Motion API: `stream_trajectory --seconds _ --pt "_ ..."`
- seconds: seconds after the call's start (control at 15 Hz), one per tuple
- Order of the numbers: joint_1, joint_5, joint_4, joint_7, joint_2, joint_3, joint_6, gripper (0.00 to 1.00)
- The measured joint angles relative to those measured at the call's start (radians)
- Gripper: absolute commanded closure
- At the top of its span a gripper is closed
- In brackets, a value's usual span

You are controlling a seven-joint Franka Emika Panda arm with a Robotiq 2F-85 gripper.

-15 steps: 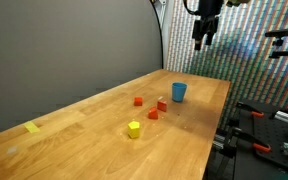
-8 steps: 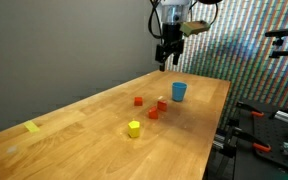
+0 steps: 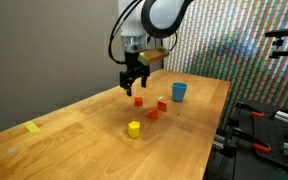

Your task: Put the yellow block inside the blue cup

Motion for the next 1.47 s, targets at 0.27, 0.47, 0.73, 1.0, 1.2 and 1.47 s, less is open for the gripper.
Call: stream_trajectory --seconds 0.27,0.47,0.73,1.0,1.2,1.47 --pt "0.091 0.054 0.159 -0.009 0.139 -0.014 -0.059 0.0" --pt "0.122 0.118 0.225 -0.01 0.21 -0.017 -0.102 0.0" --pt "0.131 0.187 0.244 -0.01 0.265 -0.018 -0.118 0.0" --pt "0.14 0.235 0.244 -0.01 0.291 -0.018 -0.119 0.0" --pt "0.149 0.246 0.24 -0.008 0.289 -0.018 -0.119 0.0" --pt "0.166 0.247 0.219 0.008 0.278 -0.018 -0.112 0.0"
